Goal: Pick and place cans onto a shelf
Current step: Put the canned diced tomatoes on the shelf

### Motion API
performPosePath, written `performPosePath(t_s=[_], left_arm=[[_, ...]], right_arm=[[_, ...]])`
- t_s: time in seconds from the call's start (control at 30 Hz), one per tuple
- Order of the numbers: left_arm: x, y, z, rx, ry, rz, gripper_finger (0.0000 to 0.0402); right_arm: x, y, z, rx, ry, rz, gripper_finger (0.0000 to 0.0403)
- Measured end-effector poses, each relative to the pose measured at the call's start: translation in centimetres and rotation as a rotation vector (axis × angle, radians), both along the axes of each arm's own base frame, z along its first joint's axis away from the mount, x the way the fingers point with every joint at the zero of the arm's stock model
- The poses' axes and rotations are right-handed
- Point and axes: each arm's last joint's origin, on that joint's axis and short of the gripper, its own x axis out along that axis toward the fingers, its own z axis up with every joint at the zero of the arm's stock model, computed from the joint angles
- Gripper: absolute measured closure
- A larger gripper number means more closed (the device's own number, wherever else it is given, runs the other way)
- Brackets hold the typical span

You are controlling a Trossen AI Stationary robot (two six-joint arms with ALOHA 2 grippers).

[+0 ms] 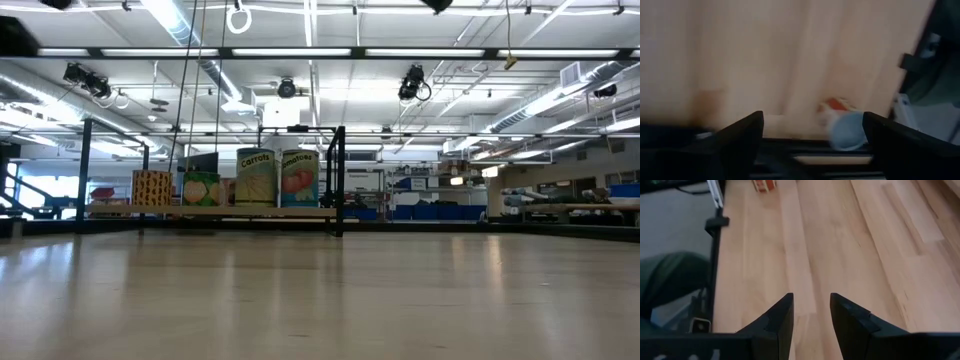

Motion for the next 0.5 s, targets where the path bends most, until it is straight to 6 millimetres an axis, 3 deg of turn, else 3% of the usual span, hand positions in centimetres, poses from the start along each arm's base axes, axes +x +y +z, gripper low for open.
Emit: performPosePath(t_s=[0.3,0.5], left_arm=[[-2.1,-9.6,-3.5,-0.021,0.014,-0.064,0.0056],[-4.3,-12.4,-5.7,0.059,0.052,-0.067,0.0056]], right_arm=[[-0.4,1.2,0.2,0.016,-0.052,-0.027,0.0268],[-0.4,1.3,0.2,0.029,-0.054,-0.039,0.0268]])
